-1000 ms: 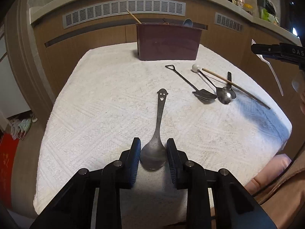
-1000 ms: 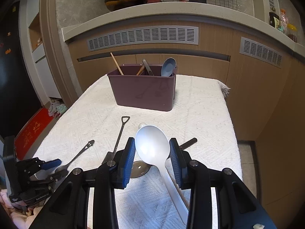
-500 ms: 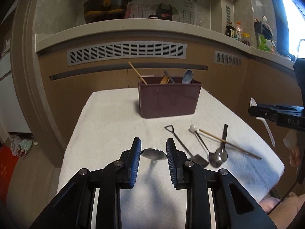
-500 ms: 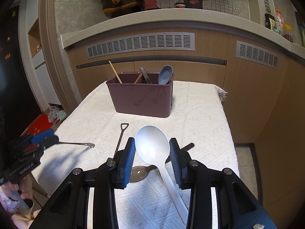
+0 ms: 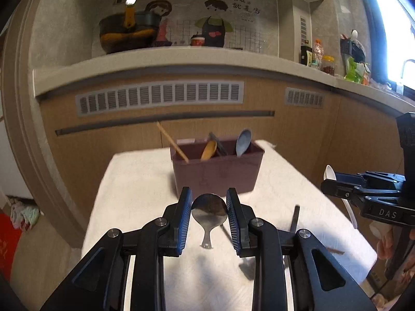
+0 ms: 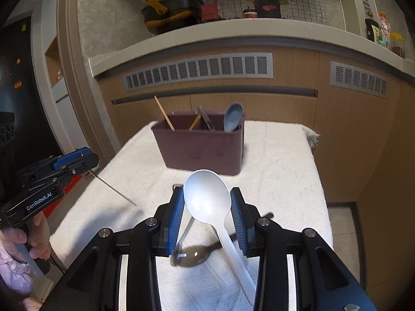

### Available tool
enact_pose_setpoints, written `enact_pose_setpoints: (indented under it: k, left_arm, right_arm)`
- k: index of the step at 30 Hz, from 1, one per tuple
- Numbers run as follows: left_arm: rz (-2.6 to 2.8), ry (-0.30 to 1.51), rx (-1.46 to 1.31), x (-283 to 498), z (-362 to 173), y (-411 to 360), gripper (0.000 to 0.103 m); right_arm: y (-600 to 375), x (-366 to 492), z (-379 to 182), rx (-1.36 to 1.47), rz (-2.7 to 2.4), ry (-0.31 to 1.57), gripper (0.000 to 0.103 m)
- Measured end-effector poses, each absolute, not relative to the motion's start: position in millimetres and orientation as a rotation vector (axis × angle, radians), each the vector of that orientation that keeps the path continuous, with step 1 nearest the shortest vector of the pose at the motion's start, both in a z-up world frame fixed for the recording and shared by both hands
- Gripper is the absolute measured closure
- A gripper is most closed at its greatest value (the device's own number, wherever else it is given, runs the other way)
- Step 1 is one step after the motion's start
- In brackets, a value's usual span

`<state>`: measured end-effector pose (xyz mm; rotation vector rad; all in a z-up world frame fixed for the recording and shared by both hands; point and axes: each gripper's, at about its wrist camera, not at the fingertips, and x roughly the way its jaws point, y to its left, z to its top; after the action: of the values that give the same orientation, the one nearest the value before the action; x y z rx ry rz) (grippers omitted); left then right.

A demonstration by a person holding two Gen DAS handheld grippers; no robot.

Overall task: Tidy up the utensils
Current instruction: 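Grasp the metal spoon with the left tool while the right tool holds the white spoon, then carry both spoons over the maroon caddy and open both tools to drop them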

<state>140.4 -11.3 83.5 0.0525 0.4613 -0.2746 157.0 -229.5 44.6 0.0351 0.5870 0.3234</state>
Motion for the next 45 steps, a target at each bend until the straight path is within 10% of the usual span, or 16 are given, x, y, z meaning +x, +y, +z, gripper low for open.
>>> enact_pose_setpoints:
  k: [13,38,45]
  left_arm:
    - [-0.338,0.238,0.013,237.4,216.8,-13.3,0.075]
    - [-0.372,0.497,-0.092,348.5,115.5,-5.2,0.074]
    - [-0.37,0.539,-0.116,351.5,102.6,-1.1,0.073]
  right_arm:
    - [-215.1,247.4,192.5,0.024,0.389,0.231,0.069]
    - [-191.7,391.0,109.1,0.155,0.51,0.383,0.068]
    - [-196.1,386.8,90.9,0.165,0.506,0.421,0.045]
